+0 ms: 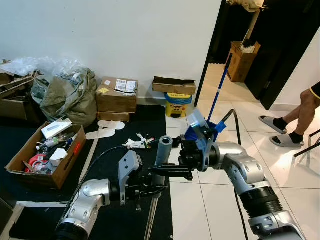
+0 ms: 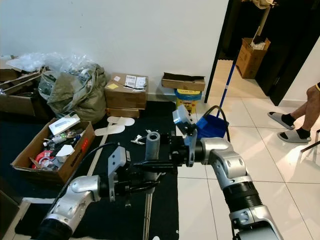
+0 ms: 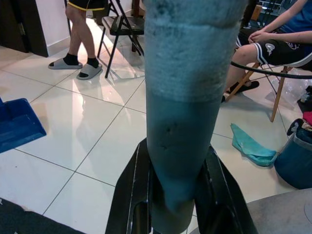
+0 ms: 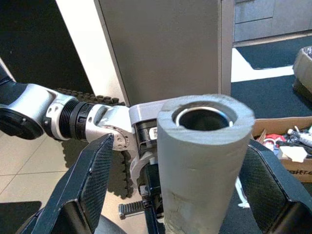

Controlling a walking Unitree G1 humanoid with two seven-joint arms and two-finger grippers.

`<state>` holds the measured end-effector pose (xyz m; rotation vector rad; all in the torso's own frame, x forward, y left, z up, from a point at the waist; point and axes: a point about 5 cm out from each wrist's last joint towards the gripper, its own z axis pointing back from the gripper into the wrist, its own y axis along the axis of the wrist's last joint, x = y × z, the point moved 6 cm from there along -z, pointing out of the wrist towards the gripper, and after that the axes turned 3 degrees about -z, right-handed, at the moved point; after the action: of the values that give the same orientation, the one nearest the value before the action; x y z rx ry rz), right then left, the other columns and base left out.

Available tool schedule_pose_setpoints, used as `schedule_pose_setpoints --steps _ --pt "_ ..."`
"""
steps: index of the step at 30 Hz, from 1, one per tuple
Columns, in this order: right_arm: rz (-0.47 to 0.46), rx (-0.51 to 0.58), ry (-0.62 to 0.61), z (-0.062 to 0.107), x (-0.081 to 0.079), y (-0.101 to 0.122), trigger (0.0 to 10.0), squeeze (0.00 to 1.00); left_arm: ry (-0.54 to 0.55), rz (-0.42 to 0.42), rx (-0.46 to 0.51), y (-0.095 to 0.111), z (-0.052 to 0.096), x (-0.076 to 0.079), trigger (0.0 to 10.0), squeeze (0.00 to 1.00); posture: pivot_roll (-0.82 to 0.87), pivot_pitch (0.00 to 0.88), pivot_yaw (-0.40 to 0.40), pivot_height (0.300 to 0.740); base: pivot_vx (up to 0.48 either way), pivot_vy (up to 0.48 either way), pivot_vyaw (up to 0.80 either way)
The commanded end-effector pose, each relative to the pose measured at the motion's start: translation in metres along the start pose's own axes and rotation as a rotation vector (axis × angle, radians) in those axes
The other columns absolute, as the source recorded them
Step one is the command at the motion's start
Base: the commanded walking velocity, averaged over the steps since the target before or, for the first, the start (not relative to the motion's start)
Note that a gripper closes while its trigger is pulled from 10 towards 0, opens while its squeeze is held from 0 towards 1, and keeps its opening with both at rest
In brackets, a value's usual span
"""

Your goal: Sweep floor

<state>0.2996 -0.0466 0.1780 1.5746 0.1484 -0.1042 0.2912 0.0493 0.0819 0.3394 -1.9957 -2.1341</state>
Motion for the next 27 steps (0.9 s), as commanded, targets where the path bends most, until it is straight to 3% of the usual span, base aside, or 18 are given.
schedule_pose_setpoints --steps 1,2,3,4,5,7,8,27 --pt "0.005 0.002 0.003 0.0 -0.001 0.001 10.0 0.0 -0.006 0.003 0.009 0.002 0.003 0.001 0.0 0.0 -0.02 0.0 -0.054 0.74 0.0 0.0 0.0" --pt "0.007 0.012 -0.009 0.0 0.0 0.001 10.0 0.0 -0.007 0.005 0.009 0.003 0.004 0.001 0.0 0.0 -0.02 0.0 -0.051 0.74 0.0 0.0 0.0" --pt "0.013 0.032 -0.032 0.002 0.003 0.004 7.6 0.0 -0.011 0.006 0.008 0.004 0.005 0.001 0.0 0.0 -0.02 0.0 -0.049 0.74 0.0 0.0 0.0" --pt "0.013 0.032 -0.032 0.002 0.003 0.004 7.6 0.0 -0.011 0.006 0.008 0.004 0.005 0.001 0.0 0.0 -0.02 0.0 -0.049 0.74 0.0 0.0 0.0" --pt "0.016 0.042 -0.046 0.003 0.006 0.006 4.9 0.0 -0.012 0.006 0.008 0.004 0.005 0.001 0.0 0.0 -0.02 0.0 -0.048 0.74 0.0 0.0 0.0" --pt "0.018 0.047 -0.054 0.004 0.007 0.008 4.9 0.0 -0.012 0.006 0.009 0.005 0.005 0.001 0.0 0.0 -0.02 0.0 -0.048 0.74 0.0 0.0 0.0" --pt "0.02 0.053 -0.062 0.006 0.008 0.009 0.0 0.0 -0.014 0.005 0.008 0.005 0.005 0.001 0.0 0.0 -0.02 0.0 -0.044 0.74 0.0 0.0 0.0" --pt "0.04 0.01 -0.103 0.012 0.014 0.004 0.0 0.0 -0.01 0.0 0.006 0.007 0.006 -0.002 0.0 0.0 -0.03 0.0 -0.037 0.74 0.0 0.0 0.0"
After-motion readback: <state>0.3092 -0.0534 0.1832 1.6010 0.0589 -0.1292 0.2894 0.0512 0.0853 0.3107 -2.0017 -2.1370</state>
